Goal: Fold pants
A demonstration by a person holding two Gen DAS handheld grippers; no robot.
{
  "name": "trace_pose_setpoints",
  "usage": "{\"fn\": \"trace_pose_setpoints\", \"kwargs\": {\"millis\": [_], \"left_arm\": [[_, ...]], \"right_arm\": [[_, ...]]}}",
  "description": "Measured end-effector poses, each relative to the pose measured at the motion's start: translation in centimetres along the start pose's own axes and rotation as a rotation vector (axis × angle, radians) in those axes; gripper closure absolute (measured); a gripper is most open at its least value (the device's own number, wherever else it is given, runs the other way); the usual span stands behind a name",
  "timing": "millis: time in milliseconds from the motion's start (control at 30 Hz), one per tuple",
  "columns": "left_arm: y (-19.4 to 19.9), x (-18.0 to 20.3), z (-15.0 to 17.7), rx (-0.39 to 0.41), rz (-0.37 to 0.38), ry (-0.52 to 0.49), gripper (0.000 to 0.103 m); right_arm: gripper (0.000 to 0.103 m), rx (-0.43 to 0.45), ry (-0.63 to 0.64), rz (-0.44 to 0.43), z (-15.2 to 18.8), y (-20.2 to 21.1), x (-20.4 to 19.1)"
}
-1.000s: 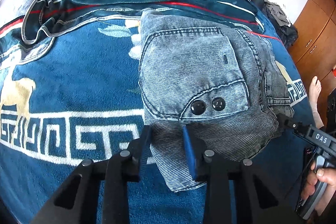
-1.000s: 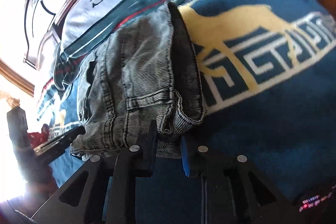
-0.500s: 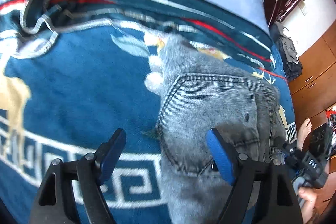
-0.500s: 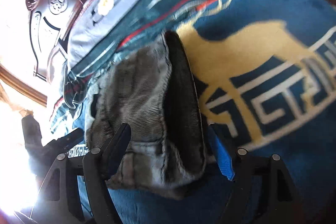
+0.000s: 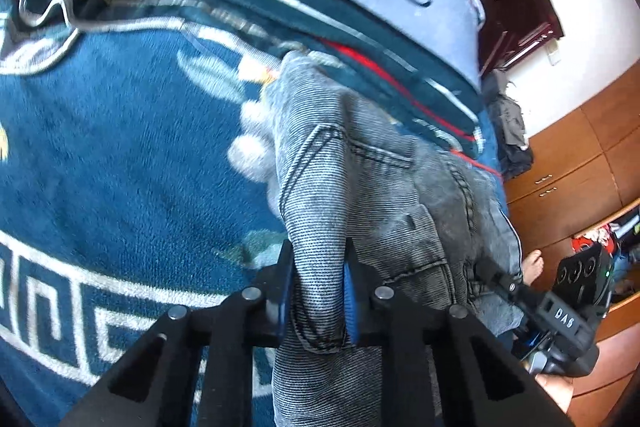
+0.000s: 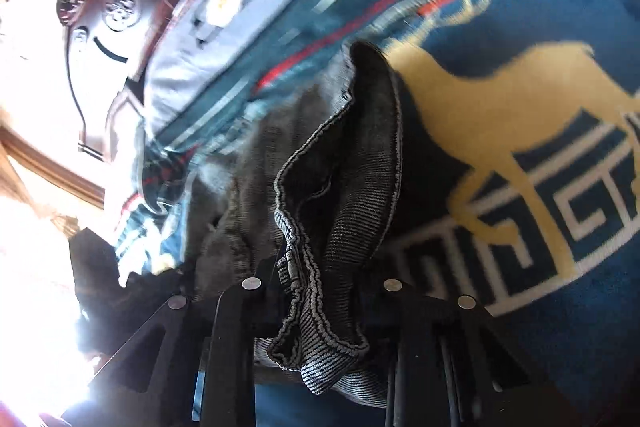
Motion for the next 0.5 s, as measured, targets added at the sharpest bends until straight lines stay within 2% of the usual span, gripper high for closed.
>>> {"fn": "trace_pose_setpoints", "kwargs": {"millis": [167,233,367,500], "left_arm": [[4.5,-0.5,-1.8,0.095,0.004,-0.021,0.081],[6.2,-1.1,-2.7,0.127,-0.019,-0.028,0.081],[8.5,-4.1,-4.4,0.17,-0.064,0.001,0.081],[8.3,-8.1,-5.5,0.174,-0.128,0.048,0.08]], "right_arm": [[0.081,0.022,0.097,-0.018,-0.9,0.6,-4.5],[0.081,0.026,0.126,-0.043,-1.6,0.2,-6.3],[0.081,0.008,0.179,-0.057,-3.1,-2.6,-9.6],[0.081,-0.027,0.22,-0.05,-3.8,-6.7,-11.4]]}}
Point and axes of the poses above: each gripper's, at about its wrist camera, not at the fingertips, and y roughly against the way its jaws point, x to its right, z to its underside, the point moved 8 cm from there along -y, roughly the way its jaws point, and after that the axes turned 14 degrees about -x, right-handed, at the moved point
